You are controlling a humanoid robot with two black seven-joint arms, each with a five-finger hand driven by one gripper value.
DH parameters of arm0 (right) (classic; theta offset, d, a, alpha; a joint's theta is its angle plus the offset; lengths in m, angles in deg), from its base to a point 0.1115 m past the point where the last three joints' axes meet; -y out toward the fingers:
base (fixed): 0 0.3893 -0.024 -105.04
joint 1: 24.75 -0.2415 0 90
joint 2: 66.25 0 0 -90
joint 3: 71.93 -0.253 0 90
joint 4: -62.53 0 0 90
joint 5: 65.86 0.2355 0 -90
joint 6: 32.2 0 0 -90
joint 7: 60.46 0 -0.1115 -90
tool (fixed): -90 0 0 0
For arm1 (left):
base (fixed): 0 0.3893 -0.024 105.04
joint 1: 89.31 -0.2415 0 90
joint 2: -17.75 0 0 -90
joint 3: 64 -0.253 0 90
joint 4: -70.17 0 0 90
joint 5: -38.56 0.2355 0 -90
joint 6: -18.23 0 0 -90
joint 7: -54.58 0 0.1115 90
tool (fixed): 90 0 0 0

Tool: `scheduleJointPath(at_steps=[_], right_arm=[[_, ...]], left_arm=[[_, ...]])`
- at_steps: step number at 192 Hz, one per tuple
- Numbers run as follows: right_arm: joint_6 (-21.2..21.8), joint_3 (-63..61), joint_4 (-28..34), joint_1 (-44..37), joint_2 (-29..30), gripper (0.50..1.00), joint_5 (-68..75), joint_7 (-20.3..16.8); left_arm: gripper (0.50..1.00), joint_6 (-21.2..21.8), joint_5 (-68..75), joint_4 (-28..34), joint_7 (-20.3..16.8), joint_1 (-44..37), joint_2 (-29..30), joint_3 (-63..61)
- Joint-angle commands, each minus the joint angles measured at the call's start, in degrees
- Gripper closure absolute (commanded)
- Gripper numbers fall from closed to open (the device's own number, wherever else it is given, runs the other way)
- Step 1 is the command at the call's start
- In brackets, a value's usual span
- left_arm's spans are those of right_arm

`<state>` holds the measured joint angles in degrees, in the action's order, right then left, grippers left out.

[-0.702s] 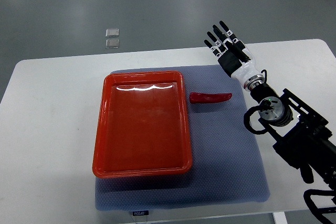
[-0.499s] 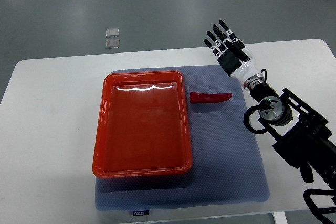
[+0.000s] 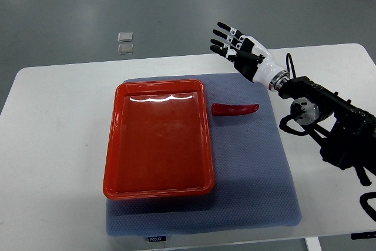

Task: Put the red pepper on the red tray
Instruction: 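Swing the right hand down over the red pepper on the mat, then close the right hand's fingers around the red pepper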

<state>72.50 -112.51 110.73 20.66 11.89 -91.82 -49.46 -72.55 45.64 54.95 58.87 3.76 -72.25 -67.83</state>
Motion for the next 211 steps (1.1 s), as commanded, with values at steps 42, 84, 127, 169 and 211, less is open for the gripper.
scheduleJointPath(at_steps=[42,84,127,169,211], right_arm=[[2.96,45.69,4.97,-26.16,-10.73,0.583,-20.18,-4.51],[-0.99,49.90,6.64,-29.23,-10.02,0.587,-19.74,-6.88],[-6.35,49.82,6.64,-24.40,-10.02,0.591,-20.18,-8.55],[-9.17,49.73,6.64,-22.03,-10.29,0.621,-20.53,-8.55],[-10.22,49.82,6.55,-19.92,-10.02,0.685,-21.85,-8.55]], left_arm=[[0.500,-0.01,0.04,-0.34,-0.07,0.00,0.00,-0.13],[0.500,-0.01,0.04,-0.34,-0.07,0.09,0.00,-0.13],[0.500,-0.01,0.04,-0.25,-0.07,0.09,0.00,-0.13],[0.500,-0.01,0.04,-0.34,0.02,0.09,0.00,-0.13],[0.500,-0.01,0.04,-0.25,0.02,0.09,0.00,-0.13]])
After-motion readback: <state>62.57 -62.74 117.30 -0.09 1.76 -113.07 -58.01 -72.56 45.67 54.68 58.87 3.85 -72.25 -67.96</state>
